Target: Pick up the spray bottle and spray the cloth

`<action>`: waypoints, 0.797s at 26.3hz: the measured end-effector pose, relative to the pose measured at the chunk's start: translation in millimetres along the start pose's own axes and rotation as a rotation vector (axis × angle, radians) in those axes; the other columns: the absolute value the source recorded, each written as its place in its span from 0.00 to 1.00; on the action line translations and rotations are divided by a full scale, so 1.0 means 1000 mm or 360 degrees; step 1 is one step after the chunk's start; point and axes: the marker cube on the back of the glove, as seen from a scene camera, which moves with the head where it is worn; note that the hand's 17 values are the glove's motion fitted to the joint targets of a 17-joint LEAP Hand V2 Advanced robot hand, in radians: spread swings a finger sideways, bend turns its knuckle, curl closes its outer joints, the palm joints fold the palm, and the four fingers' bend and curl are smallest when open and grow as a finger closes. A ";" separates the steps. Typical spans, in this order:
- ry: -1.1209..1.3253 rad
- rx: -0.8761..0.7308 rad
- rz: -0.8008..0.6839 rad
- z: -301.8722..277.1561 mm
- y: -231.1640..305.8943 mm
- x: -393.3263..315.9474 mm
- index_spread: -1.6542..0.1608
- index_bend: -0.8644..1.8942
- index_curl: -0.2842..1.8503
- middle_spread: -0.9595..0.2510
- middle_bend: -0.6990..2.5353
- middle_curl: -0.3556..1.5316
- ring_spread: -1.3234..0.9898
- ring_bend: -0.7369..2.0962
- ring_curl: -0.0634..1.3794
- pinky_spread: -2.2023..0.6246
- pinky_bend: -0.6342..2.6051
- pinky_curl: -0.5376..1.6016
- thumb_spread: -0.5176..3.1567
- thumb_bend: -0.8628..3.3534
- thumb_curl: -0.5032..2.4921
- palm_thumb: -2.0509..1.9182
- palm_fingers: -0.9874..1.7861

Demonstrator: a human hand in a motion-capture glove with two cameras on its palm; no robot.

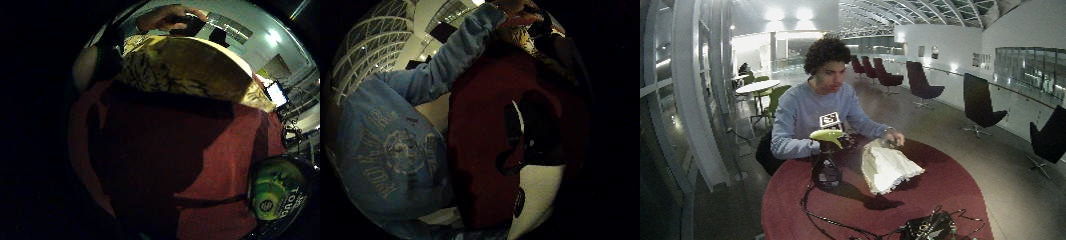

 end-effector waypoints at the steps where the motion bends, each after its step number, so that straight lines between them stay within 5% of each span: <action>1: 0.0003 0.0011 0.0004 -0.001 0.000 0.000 0.82 0.39 0.16 0.76 0.32 0.24 0.56 0.40 0.12 0.80 0.28 0.28 0.25 0.29 0.20 0.64 0.65; 13: 0.0126 0.0582 0.0046 -0.060 0.019 0.003 0.74 0.34 0.21 0.74 0.33 0.32 0.53 0.45 0.25 0.80 0.29 0.35 0.39 0.29 0.24 0.68 0.67; 21: 0.0180 0.0904 0.0467 -0.130 0.103 0.025 0.73 0.34 0.21 0.73 0.33 0.35 0.52 0.46 0.27 0.79 0.29 0.37 0.42 0.28 0.25 0.68 0.68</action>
